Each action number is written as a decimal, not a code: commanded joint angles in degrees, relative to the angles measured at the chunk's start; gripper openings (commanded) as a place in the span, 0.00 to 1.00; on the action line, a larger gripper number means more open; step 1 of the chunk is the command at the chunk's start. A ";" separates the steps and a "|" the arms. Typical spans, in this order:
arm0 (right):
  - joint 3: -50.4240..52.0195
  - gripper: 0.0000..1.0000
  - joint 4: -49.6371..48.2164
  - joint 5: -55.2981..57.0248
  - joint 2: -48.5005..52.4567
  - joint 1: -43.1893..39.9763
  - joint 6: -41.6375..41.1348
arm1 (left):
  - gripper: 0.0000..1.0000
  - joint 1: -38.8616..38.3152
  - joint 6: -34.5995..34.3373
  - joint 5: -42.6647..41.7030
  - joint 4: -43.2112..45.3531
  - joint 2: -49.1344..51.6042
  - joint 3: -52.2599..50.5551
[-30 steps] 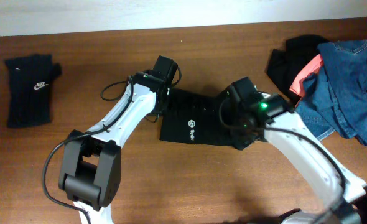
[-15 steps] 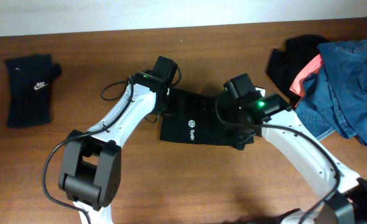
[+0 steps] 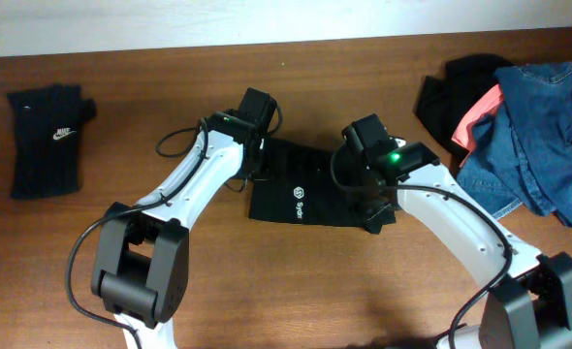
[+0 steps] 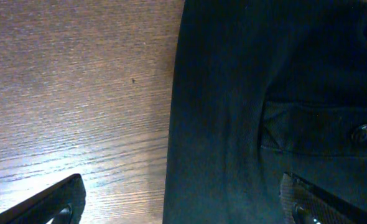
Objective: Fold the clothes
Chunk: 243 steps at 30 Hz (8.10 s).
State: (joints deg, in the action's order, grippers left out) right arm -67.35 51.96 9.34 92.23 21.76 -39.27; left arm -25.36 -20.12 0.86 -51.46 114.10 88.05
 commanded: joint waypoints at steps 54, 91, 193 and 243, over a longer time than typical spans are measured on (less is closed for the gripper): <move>14.45 0.45 -5.11 -8.94 -1.22 -4.79 4.44 | 1.00 -0.02 0.68 0.57 -0.22 -1.40 -0.48; -7.87 0.42 -5.57 -9.62 7.32 -5.38 15.02 | 0.99 -0.02 0.68 0.55 -0.17 -1.40 -0.48; -4.33 0.04 -12.31 -11.26 13.42 -7.80 38.03 | 0.99 -0.02 0.68 0.55 -0.17 -1.40 -0.48; 1.86 0.04 -3.45 -13.18 -2.32 -0.98 19.19 | 0.99 -0.02 0.68 0.55 -0.17 -1.40 -0.48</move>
State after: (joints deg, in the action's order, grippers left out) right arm -69.23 50.52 -2.39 88.82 20.29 -16.73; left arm -25.36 -20.12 0.89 -51.46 114.10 88.05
